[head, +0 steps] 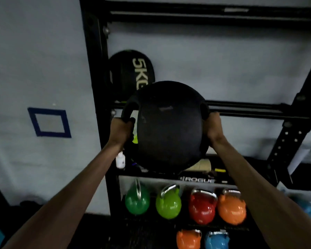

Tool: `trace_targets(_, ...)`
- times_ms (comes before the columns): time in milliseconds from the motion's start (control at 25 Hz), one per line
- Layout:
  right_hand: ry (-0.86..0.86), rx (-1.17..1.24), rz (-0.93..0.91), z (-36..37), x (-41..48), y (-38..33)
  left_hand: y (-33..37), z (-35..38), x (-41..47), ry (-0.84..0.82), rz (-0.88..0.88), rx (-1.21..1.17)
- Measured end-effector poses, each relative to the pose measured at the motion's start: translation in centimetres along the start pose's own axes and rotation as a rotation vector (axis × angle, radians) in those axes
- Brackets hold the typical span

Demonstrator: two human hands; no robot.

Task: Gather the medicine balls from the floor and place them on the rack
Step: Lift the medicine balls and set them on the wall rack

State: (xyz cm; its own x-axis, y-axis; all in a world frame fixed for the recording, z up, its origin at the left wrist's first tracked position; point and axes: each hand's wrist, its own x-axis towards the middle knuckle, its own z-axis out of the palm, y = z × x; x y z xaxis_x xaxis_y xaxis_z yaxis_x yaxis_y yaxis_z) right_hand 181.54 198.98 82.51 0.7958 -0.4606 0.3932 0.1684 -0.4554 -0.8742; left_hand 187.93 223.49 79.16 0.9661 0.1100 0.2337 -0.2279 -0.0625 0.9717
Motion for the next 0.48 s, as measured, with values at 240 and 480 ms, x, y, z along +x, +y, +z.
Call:
trace_targets(240,0.053,0.209,-0.154,-1.6,7.1,-4.0,7.0,2.9,5.6,0.066,0.238,0.021)
trace_targets(480,0.068,0.226,-0.307,-3.0,16.0,-2.6,8.5,8.7,11.0,0.150,0.329,0.051)
